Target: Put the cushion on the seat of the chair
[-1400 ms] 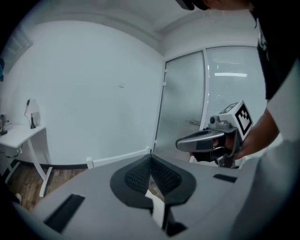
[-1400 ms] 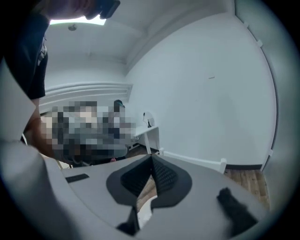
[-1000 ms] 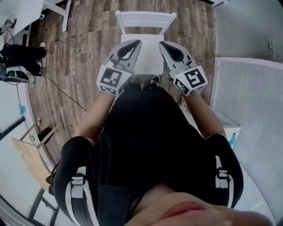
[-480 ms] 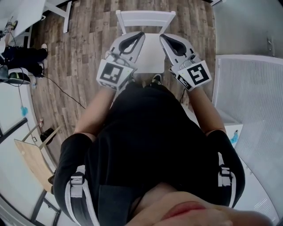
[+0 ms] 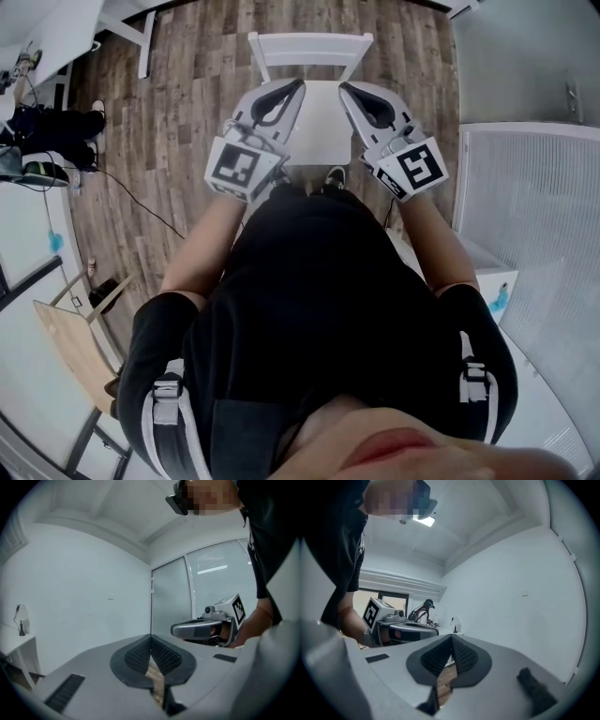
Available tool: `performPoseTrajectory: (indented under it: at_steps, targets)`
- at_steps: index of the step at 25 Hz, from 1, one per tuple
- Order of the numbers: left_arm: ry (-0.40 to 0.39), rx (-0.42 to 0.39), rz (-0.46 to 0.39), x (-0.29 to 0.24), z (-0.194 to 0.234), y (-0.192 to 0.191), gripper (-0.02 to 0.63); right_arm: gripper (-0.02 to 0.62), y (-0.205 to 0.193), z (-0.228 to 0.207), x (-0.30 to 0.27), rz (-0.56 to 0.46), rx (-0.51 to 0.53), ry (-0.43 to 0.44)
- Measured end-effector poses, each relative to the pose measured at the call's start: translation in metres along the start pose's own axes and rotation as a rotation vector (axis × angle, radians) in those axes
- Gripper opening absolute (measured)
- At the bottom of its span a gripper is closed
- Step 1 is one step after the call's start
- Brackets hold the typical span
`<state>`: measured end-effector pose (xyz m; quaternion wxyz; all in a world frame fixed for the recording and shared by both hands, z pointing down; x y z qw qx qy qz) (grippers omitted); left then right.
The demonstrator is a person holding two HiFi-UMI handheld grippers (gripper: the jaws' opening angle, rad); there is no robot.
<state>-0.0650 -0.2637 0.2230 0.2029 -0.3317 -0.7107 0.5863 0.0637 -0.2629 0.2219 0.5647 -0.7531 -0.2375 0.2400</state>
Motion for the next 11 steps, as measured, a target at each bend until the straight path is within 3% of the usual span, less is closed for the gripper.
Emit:
performPoseTrajectory:
  at_steps: [11]
  targets:
    - [0.0,0.0,0.034,0.0002,0.0025,-0.007,0.011,0.015,-0.0049,-0.0004,-0.0075,0.013,-0.014,0.013]
Point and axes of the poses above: the fingertips, and each gripper's own axes: x backward along the fingers, z to its left, y out of its top, the point moved 5 cm from there along x, backward along the fingers, and after that the axes turned 15 degrees about -x, right-handed, at the moved point
